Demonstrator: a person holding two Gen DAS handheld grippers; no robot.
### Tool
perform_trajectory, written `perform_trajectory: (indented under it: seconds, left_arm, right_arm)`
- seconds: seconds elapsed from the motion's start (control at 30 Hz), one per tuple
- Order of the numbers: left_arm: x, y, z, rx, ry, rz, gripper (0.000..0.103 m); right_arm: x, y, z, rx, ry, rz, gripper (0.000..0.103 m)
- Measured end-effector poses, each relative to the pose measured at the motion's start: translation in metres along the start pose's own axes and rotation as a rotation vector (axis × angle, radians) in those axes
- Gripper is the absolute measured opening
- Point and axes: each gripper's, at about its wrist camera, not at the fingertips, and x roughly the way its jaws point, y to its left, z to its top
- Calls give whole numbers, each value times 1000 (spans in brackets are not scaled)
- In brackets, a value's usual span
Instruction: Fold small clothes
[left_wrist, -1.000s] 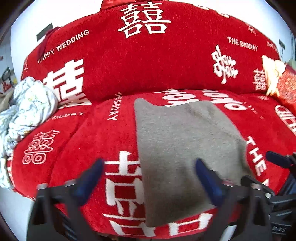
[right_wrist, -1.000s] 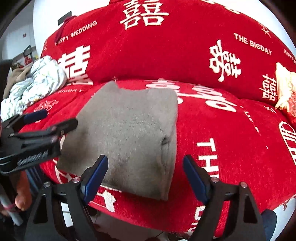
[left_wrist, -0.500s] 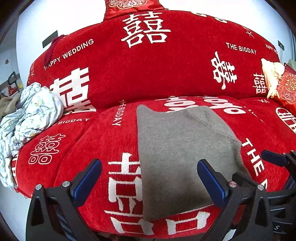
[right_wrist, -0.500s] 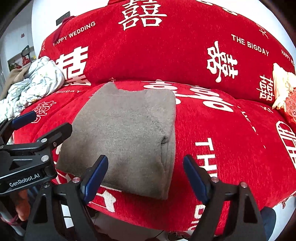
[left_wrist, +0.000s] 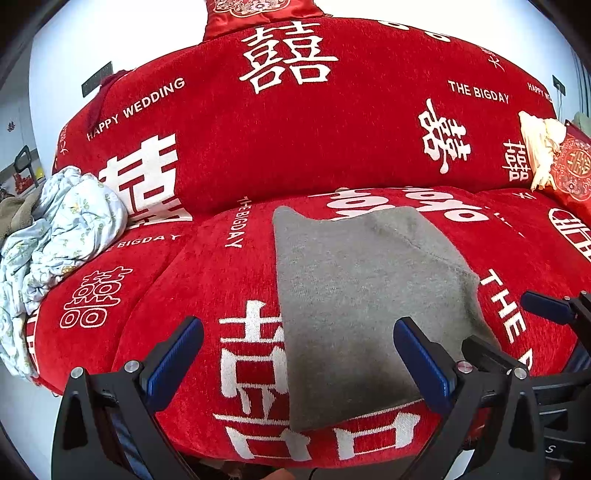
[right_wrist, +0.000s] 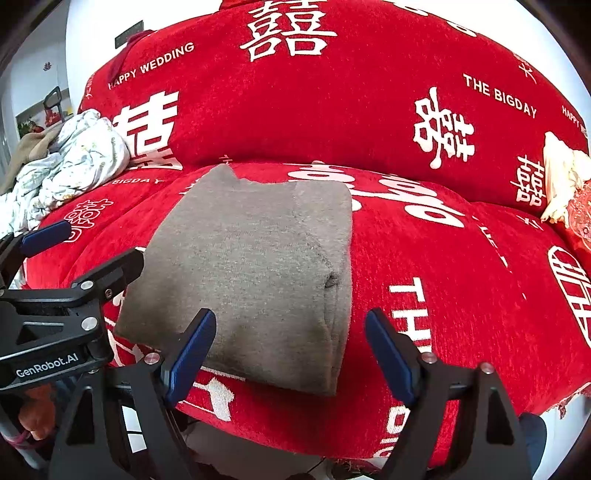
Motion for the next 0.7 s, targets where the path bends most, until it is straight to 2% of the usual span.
perform_trajectory:
  seconds: [0.7]
  left_arm:
    - [1, 4, 1, -10, 15, -20, 103]
  right_arm:
    - [0, 0, 1, -6, 0, 2, 85]
